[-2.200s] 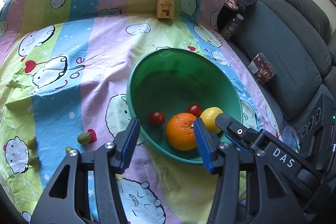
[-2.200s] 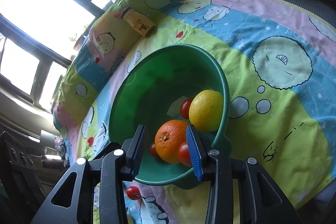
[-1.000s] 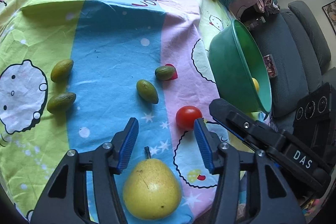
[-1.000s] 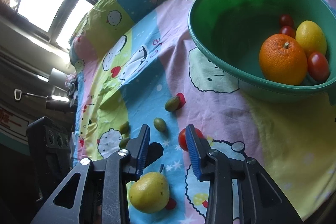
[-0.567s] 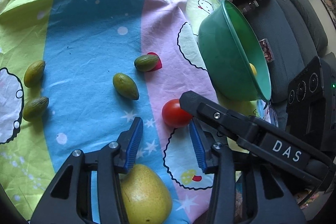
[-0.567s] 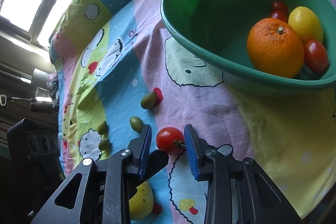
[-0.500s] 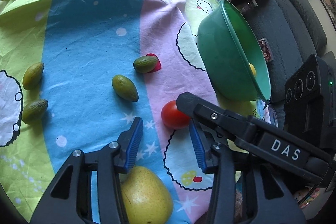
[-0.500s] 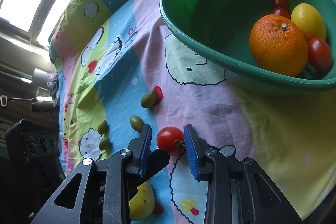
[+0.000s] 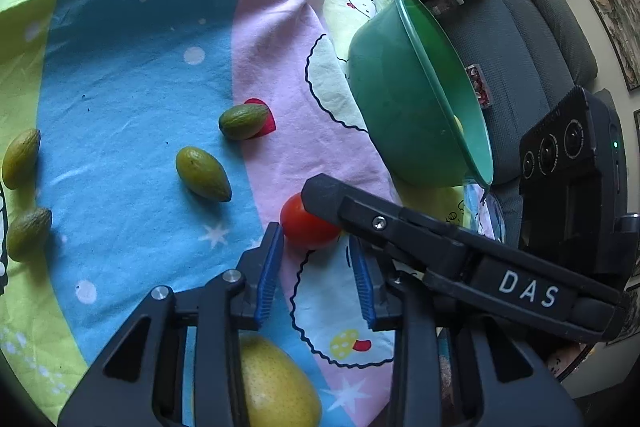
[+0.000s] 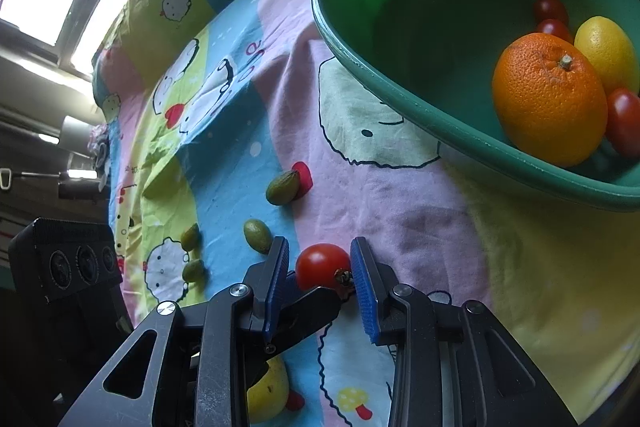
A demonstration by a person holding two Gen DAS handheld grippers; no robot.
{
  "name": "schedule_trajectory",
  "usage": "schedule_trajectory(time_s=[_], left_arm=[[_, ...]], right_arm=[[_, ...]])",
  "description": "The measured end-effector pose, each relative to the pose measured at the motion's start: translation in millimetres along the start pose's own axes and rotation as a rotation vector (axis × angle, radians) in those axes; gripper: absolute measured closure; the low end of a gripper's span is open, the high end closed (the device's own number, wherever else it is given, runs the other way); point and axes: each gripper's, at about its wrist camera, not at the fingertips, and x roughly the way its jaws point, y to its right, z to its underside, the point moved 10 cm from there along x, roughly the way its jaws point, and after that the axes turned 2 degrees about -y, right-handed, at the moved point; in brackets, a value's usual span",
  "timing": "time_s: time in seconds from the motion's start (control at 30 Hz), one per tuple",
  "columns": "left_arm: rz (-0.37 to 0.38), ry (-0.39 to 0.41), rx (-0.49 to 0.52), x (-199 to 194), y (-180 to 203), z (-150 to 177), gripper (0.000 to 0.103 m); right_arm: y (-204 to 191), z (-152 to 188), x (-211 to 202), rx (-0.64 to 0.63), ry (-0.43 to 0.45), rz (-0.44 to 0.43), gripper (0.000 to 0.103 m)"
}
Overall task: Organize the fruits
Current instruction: 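Close the right gripper on the red cherry tomato on the sheet, then carry the tomato with the right gripper into the green bowl and release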
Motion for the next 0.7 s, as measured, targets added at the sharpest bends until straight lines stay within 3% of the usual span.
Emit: schedule_trajectory(time_s=[0.43,0.7], left_arm=[[-0.078,0.076,0.051,-15.3,10.3,-3.2,0.071],[-0.113,0.146,0.112,-27.9,32.1,-11.7,0.070]], right_arm=[[-10.9,4.5,-8.3,-0.017,0.005,-0.076,0.067],[-22.0,-3.3,-34.5,-0.047,0.098,-0.133,0.067]])
